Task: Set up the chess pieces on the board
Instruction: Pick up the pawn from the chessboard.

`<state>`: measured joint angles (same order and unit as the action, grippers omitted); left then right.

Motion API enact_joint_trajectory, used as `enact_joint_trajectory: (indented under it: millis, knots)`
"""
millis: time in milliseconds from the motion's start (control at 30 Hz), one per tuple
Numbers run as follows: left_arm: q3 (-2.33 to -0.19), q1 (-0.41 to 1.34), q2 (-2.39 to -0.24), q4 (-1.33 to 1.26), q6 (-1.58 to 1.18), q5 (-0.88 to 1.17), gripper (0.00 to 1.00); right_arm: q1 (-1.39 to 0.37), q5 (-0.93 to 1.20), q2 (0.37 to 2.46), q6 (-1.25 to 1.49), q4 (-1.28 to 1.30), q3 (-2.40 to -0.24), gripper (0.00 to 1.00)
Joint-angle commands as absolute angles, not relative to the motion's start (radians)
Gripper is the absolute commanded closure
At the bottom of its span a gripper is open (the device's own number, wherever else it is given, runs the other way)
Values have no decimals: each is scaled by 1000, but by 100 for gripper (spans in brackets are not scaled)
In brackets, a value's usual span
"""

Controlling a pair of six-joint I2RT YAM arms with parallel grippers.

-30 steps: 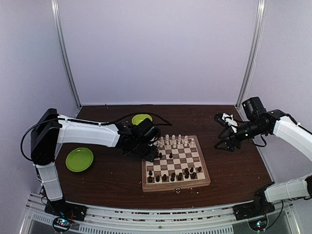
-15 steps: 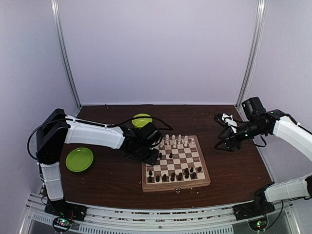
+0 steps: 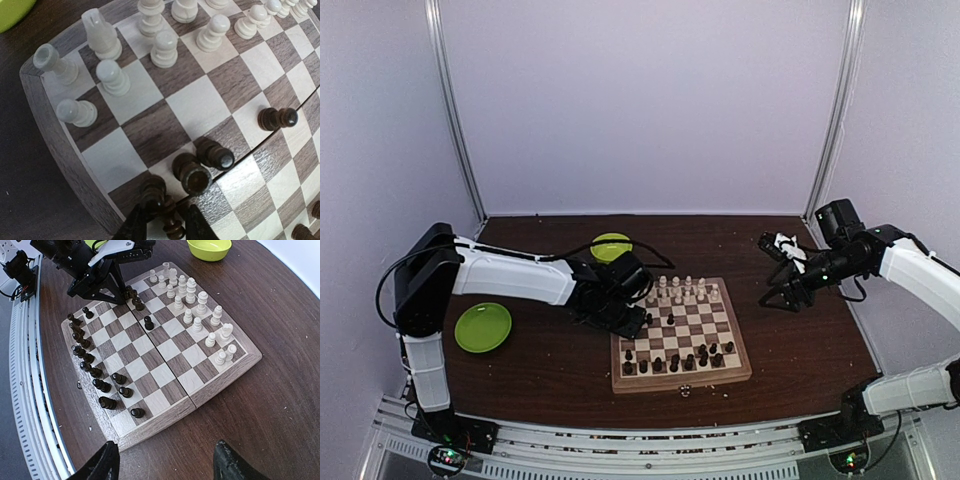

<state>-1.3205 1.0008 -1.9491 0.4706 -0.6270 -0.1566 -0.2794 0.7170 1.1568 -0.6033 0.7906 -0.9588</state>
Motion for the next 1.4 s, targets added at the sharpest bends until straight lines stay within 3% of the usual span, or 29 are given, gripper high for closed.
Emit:
enact_joint_trajectory:
  millis: [0, 367, 900, 1367]
  knots:
    - [-1308, 1002, -1921, 477, -613, -155, 73, -287, 706, 1154, -609, 799, -982, 36]
    - [-1269, 1002, -1892, 439, -612, -146, 75, -287, 704, 1147, -608, 799, -981, 36]
    - [-1275, 1001, -1863, 467, -512, -148, 97, -288, 714, 1150, -605, 798, -982, 36]
    - [-1120, 1002, -1759, 418, -360, 4, 100, -325, 728, 1161, -600, 787, -989, 38]
